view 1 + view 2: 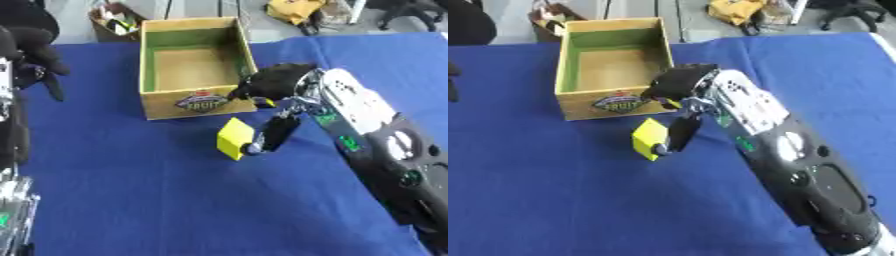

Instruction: Pick up objects on the table and place them in the box.

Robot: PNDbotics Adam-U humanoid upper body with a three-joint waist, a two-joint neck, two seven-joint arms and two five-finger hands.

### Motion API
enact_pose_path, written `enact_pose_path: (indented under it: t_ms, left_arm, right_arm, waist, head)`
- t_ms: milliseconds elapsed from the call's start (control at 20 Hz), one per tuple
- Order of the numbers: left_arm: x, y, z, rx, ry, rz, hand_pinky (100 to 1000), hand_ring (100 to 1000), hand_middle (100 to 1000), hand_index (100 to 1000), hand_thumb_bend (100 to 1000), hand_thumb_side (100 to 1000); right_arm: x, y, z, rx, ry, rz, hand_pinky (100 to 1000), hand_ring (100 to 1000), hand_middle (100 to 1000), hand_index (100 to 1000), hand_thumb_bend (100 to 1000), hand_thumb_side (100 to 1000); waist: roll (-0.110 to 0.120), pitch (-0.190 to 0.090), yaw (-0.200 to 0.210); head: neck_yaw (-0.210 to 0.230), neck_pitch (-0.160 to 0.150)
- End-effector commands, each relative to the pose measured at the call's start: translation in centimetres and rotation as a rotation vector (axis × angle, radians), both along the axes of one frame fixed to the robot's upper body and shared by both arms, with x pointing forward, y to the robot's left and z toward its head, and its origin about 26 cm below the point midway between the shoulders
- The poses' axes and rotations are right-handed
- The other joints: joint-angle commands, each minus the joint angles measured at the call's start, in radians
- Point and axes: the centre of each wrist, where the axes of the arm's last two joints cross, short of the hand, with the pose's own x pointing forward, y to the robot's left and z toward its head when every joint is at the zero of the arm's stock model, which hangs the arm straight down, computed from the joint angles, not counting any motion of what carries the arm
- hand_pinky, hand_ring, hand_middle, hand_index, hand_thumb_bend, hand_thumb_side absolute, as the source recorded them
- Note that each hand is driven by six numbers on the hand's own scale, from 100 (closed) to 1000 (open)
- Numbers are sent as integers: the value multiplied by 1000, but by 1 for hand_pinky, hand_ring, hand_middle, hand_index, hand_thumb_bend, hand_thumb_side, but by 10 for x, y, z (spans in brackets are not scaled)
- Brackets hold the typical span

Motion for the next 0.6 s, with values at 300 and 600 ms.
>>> enact_pose_path:
  t_ms: [300,600]
  left_arm:
    - [-3,-2,6,13,-23,-10,246,455,457,633,100,840]
    - [-3,-3,6,12,-23,-14,246,455,457,633,100,841]
  right_arm:
    - [15,-2,-17,-79,111,118,799,902,857,1000,150,388]
    - [17,-3,-13,-92,105,136,798,906,861,1000,152,361]
  waist:
    - [3,-12,2]
    - [5,-8,4]
  head:
    - [-17,-15]
    - [-20,-20]
